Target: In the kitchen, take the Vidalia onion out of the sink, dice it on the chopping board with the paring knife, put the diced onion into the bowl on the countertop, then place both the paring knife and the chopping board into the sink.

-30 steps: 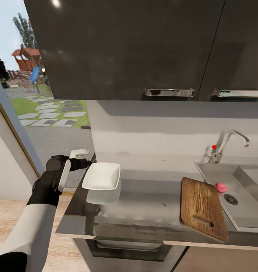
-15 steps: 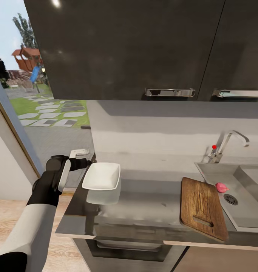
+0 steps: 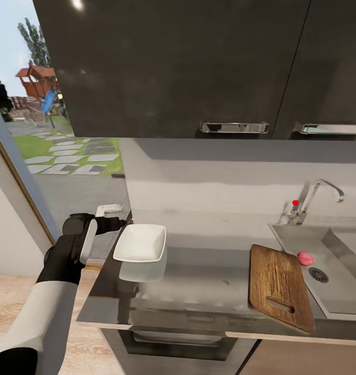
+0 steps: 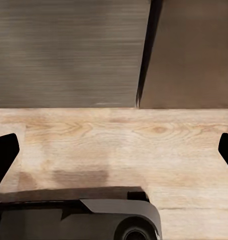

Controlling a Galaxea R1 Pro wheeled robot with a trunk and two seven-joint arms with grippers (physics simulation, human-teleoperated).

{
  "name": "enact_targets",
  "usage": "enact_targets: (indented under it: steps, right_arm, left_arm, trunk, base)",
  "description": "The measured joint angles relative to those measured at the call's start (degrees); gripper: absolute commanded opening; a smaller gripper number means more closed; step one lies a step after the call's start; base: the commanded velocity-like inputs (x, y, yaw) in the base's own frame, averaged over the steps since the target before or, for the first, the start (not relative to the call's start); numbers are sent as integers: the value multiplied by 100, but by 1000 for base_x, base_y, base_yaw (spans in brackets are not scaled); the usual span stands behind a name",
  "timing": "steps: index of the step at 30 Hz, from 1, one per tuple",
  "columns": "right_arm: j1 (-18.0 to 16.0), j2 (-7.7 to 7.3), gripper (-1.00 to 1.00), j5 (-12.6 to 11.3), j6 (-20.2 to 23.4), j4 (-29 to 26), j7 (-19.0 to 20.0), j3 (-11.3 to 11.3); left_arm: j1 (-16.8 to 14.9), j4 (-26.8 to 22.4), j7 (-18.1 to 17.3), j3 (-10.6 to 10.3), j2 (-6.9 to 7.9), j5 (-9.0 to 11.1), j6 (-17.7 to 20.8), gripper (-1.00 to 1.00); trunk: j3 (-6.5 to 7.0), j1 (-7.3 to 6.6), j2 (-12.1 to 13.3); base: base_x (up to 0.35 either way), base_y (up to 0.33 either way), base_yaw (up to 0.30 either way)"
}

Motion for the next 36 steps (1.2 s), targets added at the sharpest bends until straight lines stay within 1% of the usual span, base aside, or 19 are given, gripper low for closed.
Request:
enact_targets:
  steps: [3, 6, 32, 35, 36]
  right_arm:
    - [0, -1, 100, -1, -2, 13, -1, -2]
    - [0, -1, 100, -6, 1, 24, -1, -2]
    - [0, -18, 100, -9, 1, 30, -6, -4]
    - [0, -20, 100, -9, 1, 31, -38, -5]
    - [0, -15, 100, -10, 5, 31, -127, -8]
  left_arm:
    - [0, 0, -1, 0, 1, 1, 0, 100]
    - [0, 0, 0, 0, 5, 0, 0, 100]
    - [0, -9, -2, 0, 6, 0, 0, 100]
    - [0, -10, -1, 1, 1, -1, 1, 100]
    - [0, -10, 0, 2, -1, -1, 1, 100]
  trunk:
    - [0, 2, -1]
    - [0, 3, 0]
    - [0, 3, 1]
    - [1, 3, 2]
    - [1, 3, 2]
  base:
    - [-111, 0, 0]
    - [-284, 0, 0]
    - [-336, 0, 0]
    - [-338, 0, 0]
    - [-338, 0, 0]
